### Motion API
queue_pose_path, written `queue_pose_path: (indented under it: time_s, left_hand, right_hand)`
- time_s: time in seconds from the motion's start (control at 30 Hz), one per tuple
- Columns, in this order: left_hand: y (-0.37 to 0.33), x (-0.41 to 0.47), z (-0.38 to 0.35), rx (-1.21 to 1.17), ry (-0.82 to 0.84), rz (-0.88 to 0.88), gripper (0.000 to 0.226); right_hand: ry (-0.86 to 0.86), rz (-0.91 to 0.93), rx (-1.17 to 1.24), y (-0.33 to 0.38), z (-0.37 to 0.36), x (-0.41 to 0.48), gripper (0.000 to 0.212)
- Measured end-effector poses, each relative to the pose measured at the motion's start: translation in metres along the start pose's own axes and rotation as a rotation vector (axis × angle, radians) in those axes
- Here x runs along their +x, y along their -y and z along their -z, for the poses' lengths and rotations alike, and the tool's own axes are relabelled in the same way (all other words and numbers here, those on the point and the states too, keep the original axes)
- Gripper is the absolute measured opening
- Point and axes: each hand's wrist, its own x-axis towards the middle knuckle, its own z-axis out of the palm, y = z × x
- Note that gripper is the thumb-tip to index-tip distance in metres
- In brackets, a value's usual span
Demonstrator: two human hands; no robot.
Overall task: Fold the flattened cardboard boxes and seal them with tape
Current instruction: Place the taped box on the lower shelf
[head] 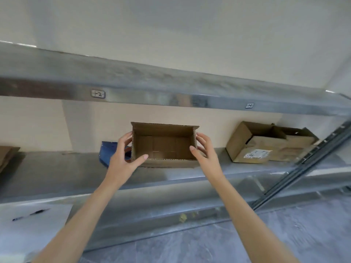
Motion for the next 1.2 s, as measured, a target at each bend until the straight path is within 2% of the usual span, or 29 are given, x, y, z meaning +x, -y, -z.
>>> queue_pose_path:
  time_s: [0.23,0.53,0.67,0.87,1.03,1.2]
  left_hand:
    - [-0.015,0.02,-0.11,-0.013,0.08,0.011,0.075]
    - [0.009,0.078,-0.209,0.036,0.122,0.091,0.075]
    - [0.026,0.101,-0.232,0.031,0.133,0.18,0.075]
    - [0.045,0.114,-0.25,0.124,0.158,0.264,0.089]
    - [0.055,0.103,-0.267,0.144,0.177,0.303,0.084]
    - [0.054,0.097,-0.281,0.189,0.118,0.304,0.083]
  right_hand:
    - [-0.073,-0.1,-0.043,-0.041,0.096,0.012,0.044]
    - [-0.129,-0.233,-0.043,-0.114,0.159,0.08,0.042]
    - [-0.106,-0.289,-0.029,-0.144,0.167,0.109,0.043]
    - [-0.079,-0.329,-0.051,-0.177,0.175,0.137,0.035]
    - [0.014,-0.253,-0.193,-0.195,0.185,0.134,0.041]
    - [0.089,-0.174,-0.322,-0.198,0.195,0.136,0.044]
